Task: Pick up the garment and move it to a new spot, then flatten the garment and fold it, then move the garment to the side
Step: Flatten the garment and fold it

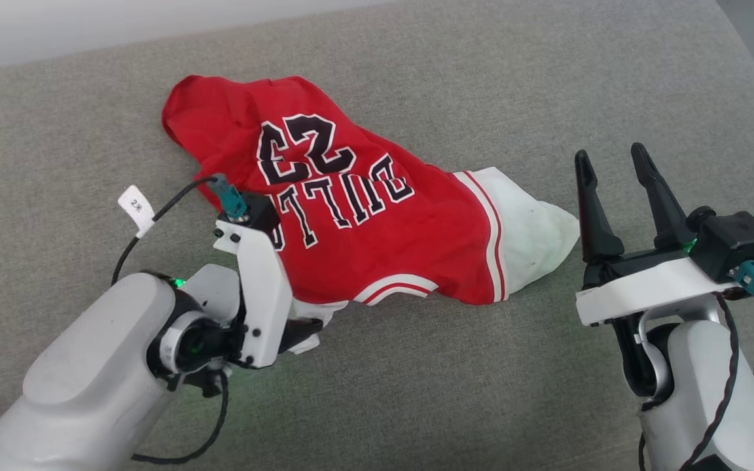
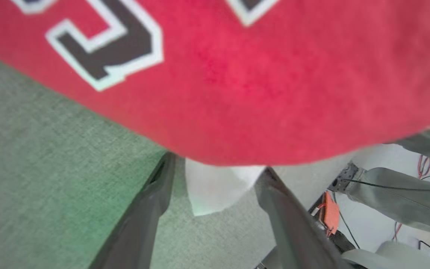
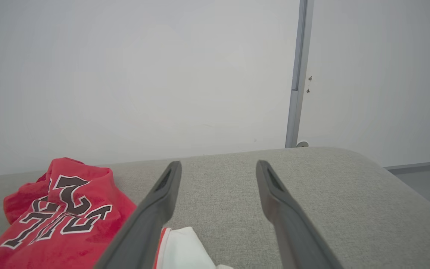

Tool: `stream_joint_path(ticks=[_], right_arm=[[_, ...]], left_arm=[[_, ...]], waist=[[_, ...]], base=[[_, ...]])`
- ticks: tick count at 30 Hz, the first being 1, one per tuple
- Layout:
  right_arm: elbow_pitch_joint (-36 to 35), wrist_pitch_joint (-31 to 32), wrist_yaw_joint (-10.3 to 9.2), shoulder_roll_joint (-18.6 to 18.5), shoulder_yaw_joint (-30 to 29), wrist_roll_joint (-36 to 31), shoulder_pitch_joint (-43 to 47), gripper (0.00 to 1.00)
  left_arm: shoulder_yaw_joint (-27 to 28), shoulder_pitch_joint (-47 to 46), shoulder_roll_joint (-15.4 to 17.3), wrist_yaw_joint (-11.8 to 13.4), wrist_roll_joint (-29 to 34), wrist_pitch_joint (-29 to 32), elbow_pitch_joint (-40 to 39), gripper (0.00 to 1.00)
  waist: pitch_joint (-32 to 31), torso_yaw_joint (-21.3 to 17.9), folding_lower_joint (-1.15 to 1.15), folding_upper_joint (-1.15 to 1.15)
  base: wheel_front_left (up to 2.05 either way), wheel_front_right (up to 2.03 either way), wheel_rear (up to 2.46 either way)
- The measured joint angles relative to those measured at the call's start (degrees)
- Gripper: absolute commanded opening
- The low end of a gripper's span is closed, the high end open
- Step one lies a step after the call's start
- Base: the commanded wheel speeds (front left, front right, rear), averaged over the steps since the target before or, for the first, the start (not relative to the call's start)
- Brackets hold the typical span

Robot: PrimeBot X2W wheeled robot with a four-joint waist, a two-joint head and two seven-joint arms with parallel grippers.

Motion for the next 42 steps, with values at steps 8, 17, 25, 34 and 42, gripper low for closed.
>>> stream_joint_path(ticks=[8,17,25,34,42], right_arm=[[0.96,-0.51,0.0,0.18,0.08,0.09,-0.8,1.0],[1.14,-0.3,-0.01,0.2,-1.0,-0.76,0.21,1.0],[-0.12,1.31,-0.01,-0.18,-2.41,-1.63,2.27,1.0],[-1.78,3.08,0.0,-0.29,-2.56,-1.92,3.73,1.0],[-2.56,4.33,0.0,-0.54,-2.55,-1.91,4.76,1.0]], left_arm=[[0.14,-0.83,-1.29,-3.38,1.93,-5.61,8.24,0.0],[3.77,0.09,2.92,-3.49,-1.0,-6.27,9.61,0.0],[8.37,5.45,9.7,-0.08,-4.15,-6.89,3.27,0.0],[12.63,13.88,17.48,3.89,-5.75,-9.31,-1.92,0.0],[13.43,19.56,20.98,6.5,-5.72,-10.78,-1.31,0.0]], waist=[[0.49,-0.06,0.0,0.0],[-1.85,2.31,0.0,0.0],[-4.54,5.31,0.0,0.0],[-6.3,7.56,0.0,0.0],[-6.24,8.37,0.0,0.0]], base=[[0.0,0.0,0.0],[0.0,0.0,0.0],[0.0,0.0,0.0],[0.0,0.0,0.0],[0.0,0.0,0.0]])
